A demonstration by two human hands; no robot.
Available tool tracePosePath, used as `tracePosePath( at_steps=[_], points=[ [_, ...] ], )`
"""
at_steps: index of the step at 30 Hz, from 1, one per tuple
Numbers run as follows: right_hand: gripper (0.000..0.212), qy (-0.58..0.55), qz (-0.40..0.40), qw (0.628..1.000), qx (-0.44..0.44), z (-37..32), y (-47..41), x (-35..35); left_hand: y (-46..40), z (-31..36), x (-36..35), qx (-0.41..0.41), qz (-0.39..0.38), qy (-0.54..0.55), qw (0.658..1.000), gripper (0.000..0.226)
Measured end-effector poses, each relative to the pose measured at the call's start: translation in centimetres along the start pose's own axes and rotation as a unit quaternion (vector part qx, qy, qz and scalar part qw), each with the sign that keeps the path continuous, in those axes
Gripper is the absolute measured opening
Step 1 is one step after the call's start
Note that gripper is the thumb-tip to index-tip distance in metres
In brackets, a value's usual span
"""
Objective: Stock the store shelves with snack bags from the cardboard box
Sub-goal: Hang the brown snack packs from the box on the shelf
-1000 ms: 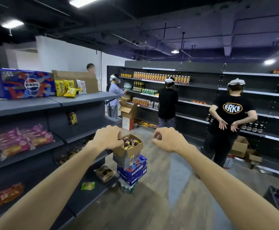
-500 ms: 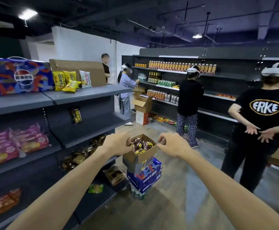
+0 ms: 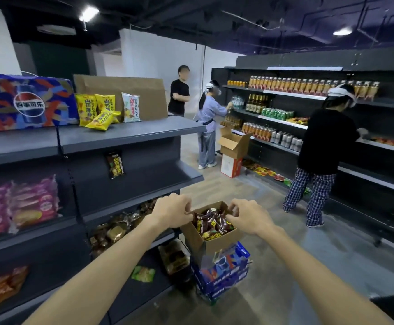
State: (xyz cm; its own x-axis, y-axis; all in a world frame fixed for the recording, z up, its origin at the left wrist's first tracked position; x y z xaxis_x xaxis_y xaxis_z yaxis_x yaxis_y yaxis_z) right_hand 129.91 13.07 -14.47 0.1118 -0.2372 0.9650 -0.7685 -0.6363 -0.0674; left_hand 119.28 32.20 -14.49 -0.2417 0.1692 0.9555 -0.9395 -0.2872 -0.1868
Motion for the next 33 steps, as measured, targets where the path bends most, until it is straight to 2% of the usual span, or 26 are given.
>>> tracePosePath(
  at_steps=[3,9,15,21,28,33],
  points=[
    [0.023,-0.007,-0.005,1.000,0.001,1.6,-4.5,-2.0,-3.4,-1.0,-2.3,0.012,0.014,0.016,1.000,0.014],
    [0.028,-0.025,0.008,1.000,-0.014,4.8,-12.5,-6.6,-10.7,-2.0,-8.7,0.005,0.090,0.087,0.992,0.014],
    [0.039,-0.026,-0.029,0.997,-0.059,9.6,-19.5,-11.8,-18.2,-3.0,-16.5,0.044,0.043,0.113,0.992,0.012],
    [0.038,-0.047,-0.092,0.989,-0.104,16.3,-25.0,-16.8,-23.2,-4.5,-23.0,0.103,-0.022,0.128,0.986,0.013],
    [0.041,-0.042,-0.181,0.980,-0.069,23.1,-32.2,-23.6,-27.8,-5.9,-31.2,0.198,-0.078,0.130,0.968,0.017],
    [0.055,-0.045,-0.246,0.967,-0.057,27.1,-36.8,-28.3,-30.8,-5.3,-35.9,0.285,-0.080,0.146,0.944,0.014]
  ],
)
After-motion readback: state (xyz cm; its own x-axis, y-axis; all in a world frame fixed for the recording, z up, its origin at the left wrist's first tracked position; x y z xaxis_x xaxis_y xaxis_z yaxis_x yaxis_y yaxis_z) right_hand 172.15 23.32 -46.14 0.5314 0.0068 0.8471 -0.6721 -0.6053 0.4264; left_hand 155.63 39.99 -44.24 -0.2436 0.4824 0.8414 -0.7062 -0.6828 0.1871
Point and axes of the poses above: each hand's wrist, its own y-axis away from the middle knuckle, its own x-axis out of the back of the hand, z = x × y, the point moved 4 cm from there along -y, towards the middle knuckle, and after that the axes turned 4 degrees about y, right-handed, at the moved point
